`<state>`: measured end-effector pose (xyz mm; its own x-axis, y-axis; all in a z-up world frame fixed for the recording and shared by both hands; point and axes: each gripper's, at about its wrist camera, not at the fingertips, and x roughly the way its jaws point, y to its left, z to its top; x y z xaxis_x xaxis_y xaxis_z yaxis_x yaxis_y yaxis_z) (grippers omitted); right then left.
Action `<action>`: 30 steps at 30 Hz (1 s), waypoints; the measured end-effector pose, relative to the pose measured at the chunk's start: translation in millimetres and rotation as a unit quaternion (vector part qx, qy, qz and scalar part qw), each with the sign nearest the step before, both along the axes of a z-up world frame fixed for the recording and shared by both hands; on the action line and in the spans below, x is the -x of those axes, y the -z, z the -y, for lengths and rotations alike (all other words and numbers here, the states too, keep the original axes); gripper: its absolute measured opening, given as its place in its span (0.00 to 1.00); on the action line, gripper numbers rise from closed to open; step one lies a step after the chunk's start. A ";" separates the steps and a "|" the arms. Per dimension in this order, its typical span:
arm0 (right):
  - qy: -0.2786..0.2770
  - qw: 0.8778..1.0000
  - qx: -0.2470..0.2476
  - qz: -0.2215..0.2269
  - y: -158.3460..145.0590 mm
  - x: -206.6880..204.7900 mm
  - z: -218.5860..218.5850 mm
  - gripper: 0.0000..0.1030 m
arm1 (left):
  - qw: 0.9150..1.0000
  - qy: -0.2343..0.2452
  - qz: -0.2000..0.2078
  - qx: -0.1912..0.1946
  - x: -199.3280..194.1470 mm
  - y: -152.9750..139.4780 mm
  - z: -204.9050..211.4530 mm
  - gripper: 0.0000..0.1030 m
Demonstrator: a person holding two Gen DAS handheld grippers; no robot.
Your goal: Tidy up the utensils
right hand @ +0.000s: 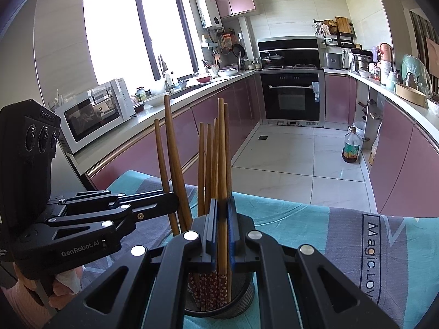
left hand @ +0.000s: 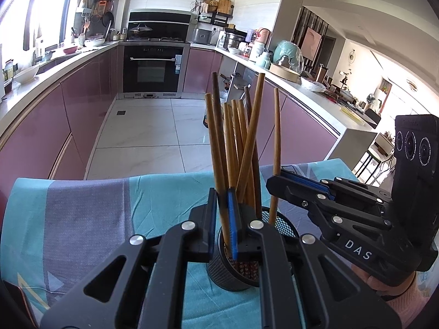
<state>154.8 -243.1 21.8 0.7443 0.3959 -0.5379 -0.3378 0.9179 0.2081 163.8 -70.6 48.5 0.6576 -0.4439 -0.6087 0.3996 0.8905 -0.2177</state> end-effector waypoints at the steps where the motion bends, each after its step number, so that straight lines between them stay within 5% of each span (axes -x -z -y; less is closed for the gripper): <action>1: 0.000 1.000 0.000 0.000 -0.4 -0.2 0.2 0.05 | 1.000 -0.001 0.000 -0.001 0.0 0.1 -0.2 0.09; 24: -0.010 1.000 0.001 -0.007 2.8 -2.1 -5.4 0.06 | 1.000 -0.004 0.004 0.002 -1.8 3.7 0.8 0.13; 30: -0.011 1.000 0.001 -0.005 2.7 -0.3 -6.7 0.07 | 1.000 -0.015 0.018 -0.002 2.3 2.6 -1.6 0.30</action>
<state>155.1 -236.4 19.1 0.7300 0.4110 -0.5461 -0.3551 0.9108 0.2108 161.5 -68.9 45.9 0.6925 -0.4217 -0.5853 0.3802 0.9029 -0.2007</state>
